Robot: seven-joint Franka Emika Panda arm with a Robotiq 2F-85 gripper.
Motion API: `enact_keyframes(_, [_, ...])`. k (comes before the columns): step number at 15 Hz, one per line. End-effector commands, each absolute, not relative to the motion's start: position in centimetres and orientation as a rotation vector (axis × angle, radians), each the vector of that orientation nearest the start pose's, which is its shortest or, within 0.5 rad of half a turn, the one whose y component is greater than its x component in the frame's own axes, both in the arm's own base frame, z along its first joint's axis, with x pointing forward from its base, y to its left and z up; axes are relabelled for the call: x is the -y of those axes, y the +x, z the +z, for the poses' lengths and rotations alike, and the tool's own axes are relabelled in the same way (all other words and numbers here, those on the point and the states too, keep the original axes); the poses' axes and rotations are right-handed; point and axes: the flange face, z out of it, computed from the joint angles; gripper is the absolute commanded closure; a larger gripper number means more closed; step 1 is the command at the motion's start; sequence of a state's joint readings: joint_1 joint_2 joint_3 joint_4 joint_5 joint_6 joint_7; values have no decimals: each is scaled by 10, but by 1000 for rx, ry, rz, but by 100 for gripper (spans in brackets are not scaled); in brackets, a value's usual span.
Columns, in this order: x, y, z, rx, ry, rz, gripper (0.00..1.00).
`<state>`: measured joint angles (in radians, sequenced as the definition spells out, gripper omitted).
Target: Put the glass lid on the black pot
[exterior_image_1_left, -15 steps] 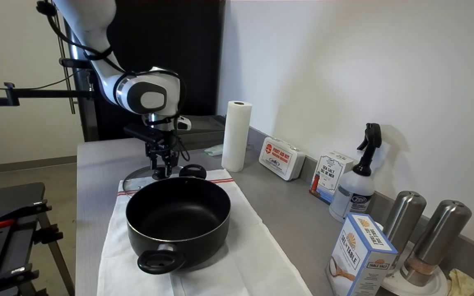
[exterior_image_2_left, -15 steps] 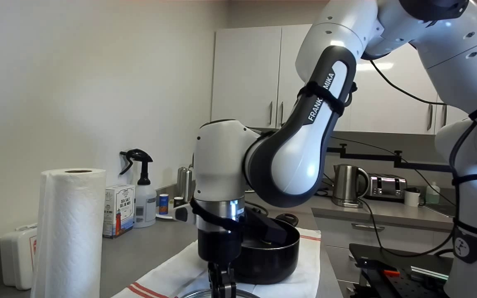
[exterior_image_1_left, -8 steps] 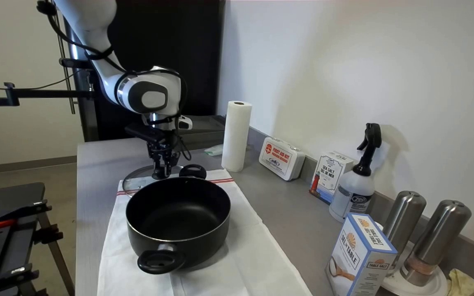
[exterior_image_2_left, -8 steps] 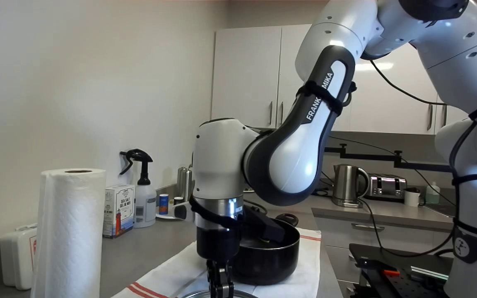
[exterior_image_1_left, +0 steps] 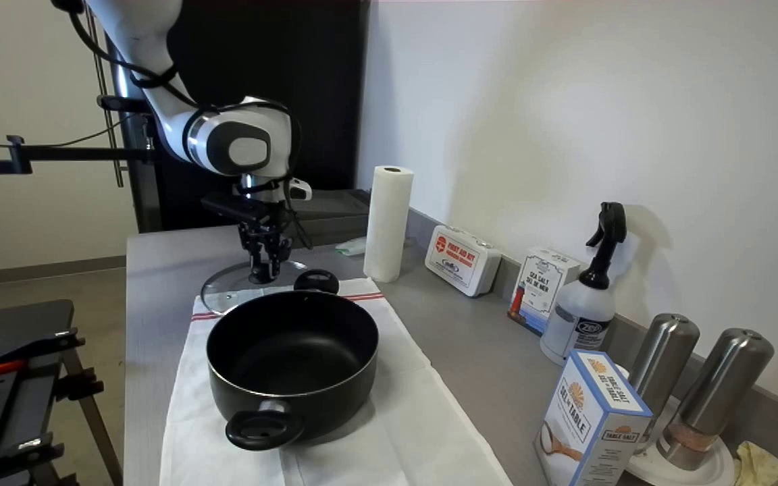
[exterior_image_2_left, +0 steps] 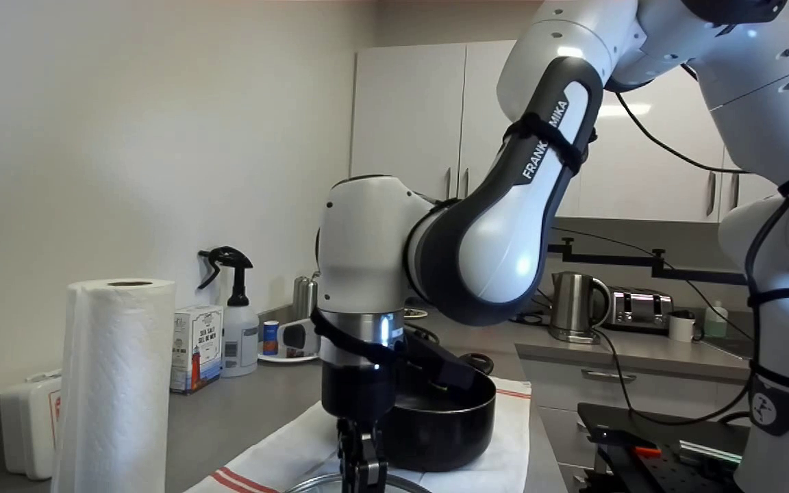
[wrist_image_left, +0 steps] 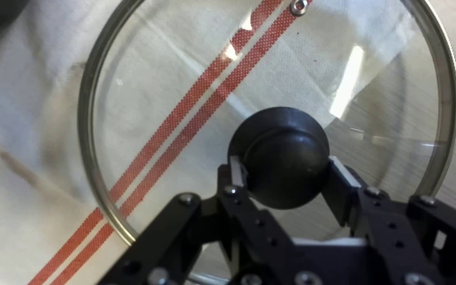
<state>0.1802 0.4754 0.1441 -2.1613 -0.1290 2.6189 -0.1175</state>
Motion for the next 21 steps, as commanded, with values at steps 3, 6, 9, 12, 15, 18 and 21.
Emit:
enact_keyframes(3, [-202, 511, 218, 958, -2994, -3, 75])
enact_keyframes(6, [-210, 503, 234, 1003, -2985, -18, 75])
enact_keyframes(9, [-212, 498, 248, 1025, -2983, -34, 75])
enact_keyframes(12, [-204, 499, 261, 996, -3002, -66, 75])
enact_keyframes(15, [-188, 504, 273, 938, -3024, -96, 75])
enact_keyframes(18, [-166, 508, 282, 868, -3052, -122, 75])
enact_keyframes(21, [-140, 513, 288, 785, -3084, -133, 75])
